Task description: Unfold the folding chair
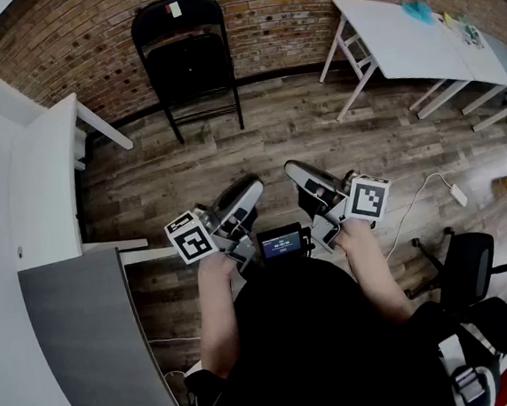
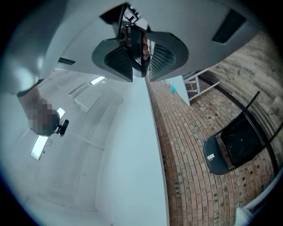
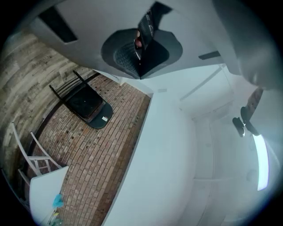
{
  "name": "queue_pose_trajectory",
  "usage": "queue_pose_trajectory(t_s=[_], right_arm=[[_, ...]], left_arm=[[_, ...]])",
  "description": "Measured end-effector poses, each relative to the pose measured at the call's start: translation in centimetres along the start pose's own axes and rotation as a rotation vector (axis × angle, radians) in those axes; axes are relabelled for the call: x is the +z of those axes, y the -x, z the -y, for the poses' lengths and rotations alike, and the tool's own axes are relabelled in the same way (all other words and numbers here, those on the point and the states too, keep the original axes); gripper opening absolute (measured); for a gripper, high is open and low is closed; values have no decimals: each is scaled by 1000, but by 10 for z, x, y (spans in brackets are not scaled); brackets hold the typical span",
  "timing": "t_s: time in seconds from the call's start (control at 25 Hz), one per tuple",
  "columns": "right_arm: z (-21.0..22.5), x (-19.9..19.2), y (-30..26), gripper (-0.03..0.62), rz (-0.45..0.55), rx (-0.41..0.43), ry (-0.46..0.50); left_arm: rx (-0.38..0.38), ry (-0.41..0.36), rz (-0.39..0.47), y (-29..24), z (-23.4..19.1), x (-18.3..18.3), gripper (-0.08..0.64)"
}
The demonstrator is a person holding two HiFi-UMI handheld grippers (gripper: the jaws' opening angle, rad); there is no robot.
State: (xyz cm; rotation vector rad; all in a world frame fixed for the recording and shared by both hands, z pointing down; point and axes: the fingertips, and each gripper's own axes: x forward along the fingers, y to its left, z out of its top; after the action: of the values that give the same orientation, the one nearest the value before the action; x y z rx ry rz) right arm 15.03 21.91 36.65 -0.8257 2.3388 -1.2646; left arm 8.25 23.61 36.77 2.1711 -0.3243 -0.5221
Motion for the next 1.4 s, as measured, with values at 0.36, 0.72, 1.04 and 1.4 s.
queue_pose_trajectory(t_s=[0.36,0.72,1.04,1.4], right_arm=[[10,-1,2,17,-4,2,-28],[22,6,15,17,11,6,-49],[34,34,42,18,68,28,-27],[43,57,68,21,54,61,7]], left_arm=[[52,56,-4,-3,-16,-9,127],[95,107,3,-12,-24,-17,127],[151,158,50,-28,-32,-26,127],[197,132,103,-55,-35,-24,127]])
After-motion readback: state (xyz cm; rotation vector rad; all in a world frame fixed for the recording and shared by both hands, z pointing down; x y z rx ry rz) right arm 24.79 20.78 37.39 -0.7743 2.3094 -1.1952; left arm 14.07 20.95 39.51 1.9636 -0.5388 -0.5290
